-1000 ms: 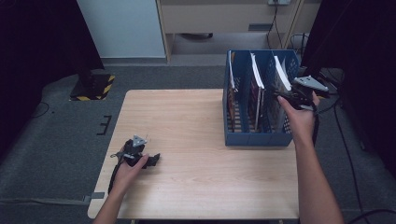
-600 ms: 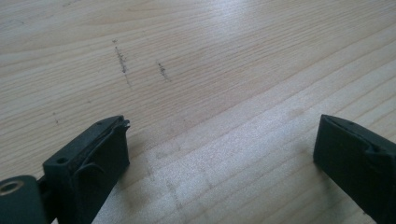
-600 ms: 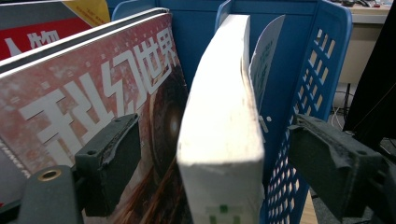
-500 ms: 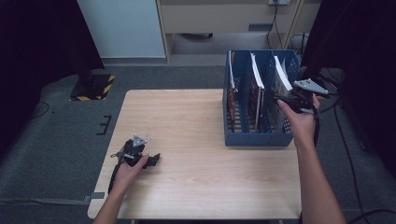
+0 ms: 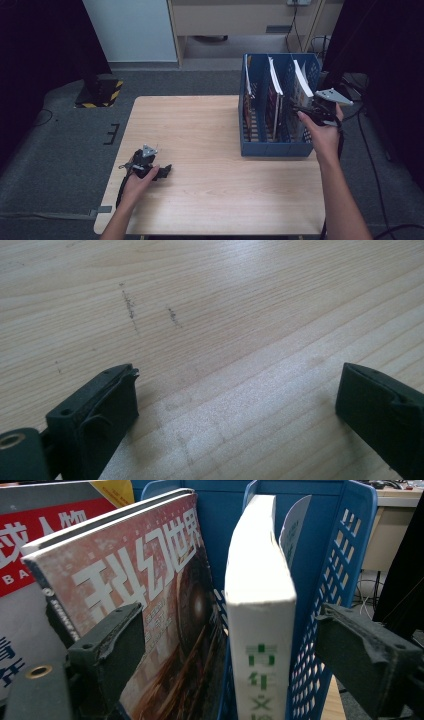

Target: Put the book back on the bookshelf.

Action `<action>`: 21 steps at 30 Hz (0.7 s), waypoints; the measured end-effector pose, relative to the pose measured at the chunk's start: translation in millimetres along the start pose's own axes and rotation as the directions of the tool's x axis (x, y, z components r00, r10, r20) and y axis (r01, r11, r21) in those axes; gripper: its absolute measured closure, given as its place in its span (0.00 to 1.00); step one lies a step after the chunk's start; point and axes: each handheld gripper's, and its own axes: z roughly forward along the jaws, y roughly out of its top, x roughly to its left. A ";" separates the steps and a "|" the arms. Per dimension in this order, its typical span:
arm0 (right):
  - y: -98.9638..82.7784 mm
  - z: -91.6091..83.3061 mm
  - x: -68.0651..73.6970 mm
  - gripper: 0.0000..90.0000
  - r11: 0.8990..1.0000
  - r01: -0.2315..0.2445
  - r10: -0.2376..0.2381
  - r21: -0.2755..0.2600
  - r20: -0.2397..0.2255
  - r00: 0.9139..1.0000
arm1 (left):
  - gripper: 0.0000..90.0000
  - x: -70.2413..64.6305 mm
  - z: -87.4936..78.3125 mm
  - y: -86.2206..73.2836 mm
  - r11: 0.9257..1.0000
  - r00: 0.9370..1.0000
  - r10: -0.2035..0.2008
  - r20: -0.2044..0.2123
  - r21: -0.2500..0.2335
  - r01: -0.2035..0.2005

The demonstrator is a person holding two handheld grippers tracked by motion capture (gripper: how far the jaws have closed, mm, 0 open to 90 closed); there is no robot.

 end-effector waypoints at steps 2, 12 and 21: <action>-1.4 -2.1 0.2 0.14 1.000 -0.005 0.005 0.000 -0.003 1.000 | 0.03 0.0 0.0 0.0 1.000 1.000 0.000 0.000 0.000 0.000; -7.5 -13.3 1.4 0.13 1.000 -0.009 0.009 0.003 -0.012 1.000 | 0.03 -0.1 0.1 0.1 1.000 1.000 -0.001 0.000 0.001 0.001; -16.2 -21.9 5.1 0.10 1.000 -0.020 0.020 0.013 -0.030 0.999 | 0.03 0.0 0.1 0.1 1.000 1.000 -0.001 0.000 0.001 0.001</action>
